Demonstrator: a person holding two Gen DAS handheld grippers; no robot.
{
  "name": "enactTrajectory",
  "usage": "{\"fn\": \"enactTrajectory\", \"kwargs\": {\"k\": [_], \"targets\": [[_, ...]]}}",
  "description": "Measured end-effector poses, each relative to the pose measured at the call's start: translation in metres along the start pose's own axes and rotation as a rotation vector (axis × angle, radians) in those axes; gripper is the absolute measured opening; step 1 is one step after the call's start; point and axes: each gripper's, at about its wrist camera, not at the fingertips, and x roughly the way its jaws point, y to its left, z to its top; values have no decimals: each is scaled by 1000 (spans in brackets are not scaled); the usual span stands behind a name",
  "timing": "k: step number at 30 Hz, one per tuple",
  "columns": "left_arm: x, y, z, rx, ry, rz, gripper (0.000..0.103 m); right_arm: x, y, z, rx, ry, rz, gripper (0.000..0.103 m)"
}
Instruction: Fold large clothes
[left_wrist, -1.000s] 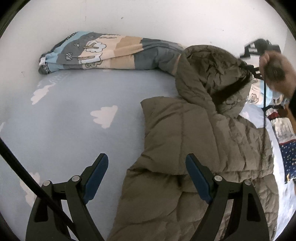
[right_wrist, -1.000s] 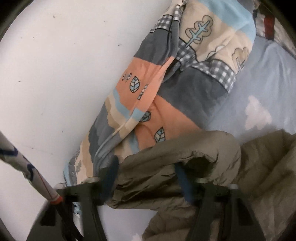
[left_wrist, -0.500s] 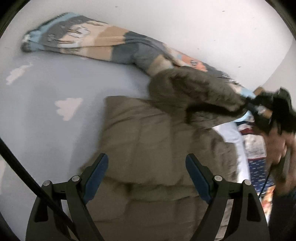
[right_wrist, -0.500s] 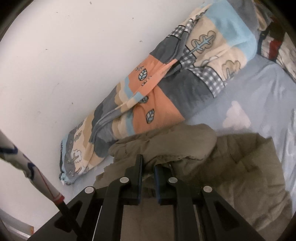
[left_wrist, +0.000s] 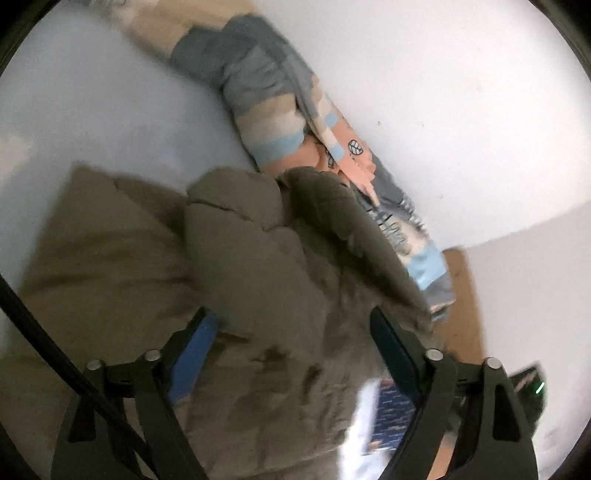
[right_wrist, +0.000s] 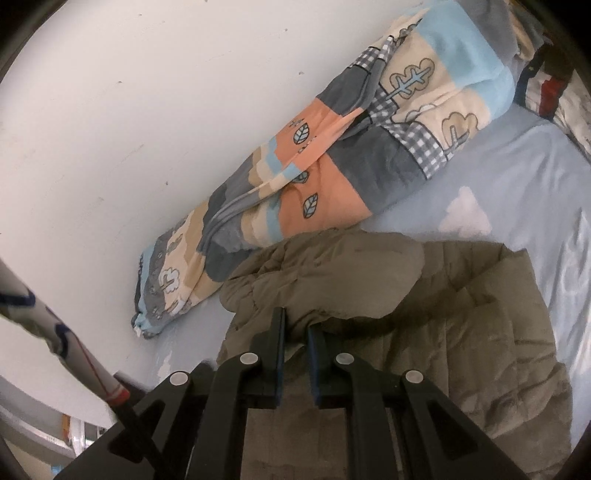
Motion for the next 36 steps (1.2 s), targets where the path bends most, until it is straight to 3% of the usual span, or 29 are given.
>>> {"fn": "enactTrajectory", "kwargs": {"k": [2, 4, 6, 11, 16, 18, 20, 22, 23, 24, 27, 32, 34, 35, 36], "targets": [[-5, -5, -4, 54, -23, 35, 33, -6, -2, -7, 0, 4, 3, 12], [-19, -18, -15, 164, -91, 122, 28, -13, -5, -18, -11, 18, 5, 11], [-36, -37, -35, 337, -148, 239, 21, -23, -6, -30, -42, 17, -11, 8], [-55, -45, -88, 558, -166, 376, 21, -47, -4, -68, -183, -6, -123, 8], [-47, -20, -108, 555, -92, 414, 21, -34, -30, -97, -155, 68, -170, 9], [-48, -12, -110, 541, -79, 417, 21, -24, -52, -100, -53, 104, -106, 9], [-51, -10, -102, 521, -83, 409, 22, -19, -68, -99, -5, 97, -104, 16], [-52, -8, -92, 501, -88, 403, 34, -10, -83, -92, 56, 88, -89, 31], [-53, -9, -87, 495, -96, 408, 48, -6, -92, -88, 98, 81, -73, 43], [-54, -9, -79, 491, -112, 423, 60, -4, -98, -85, 126, 72, -56, 47], [-46, -10, -59, 484, -114, 426, 64, 4, -101, -76, 150, 50, -28, 50], [-9, 9, -28, 372, -9, 369, 64, 31, -104, -65, 226, 37, 40, 52], [-2, 11, -28, 381, -17, 384, 50, 47, -101, -62, 219, 63, 56, 52], [3, 10, -30, 404, -13, 410, 28, 50, -101, -61, 207, 72, 42, 29], [5, 8, -33, 415, 1, 405, 19, 52, -98, -61, 187, 79, 5, 13]]}}
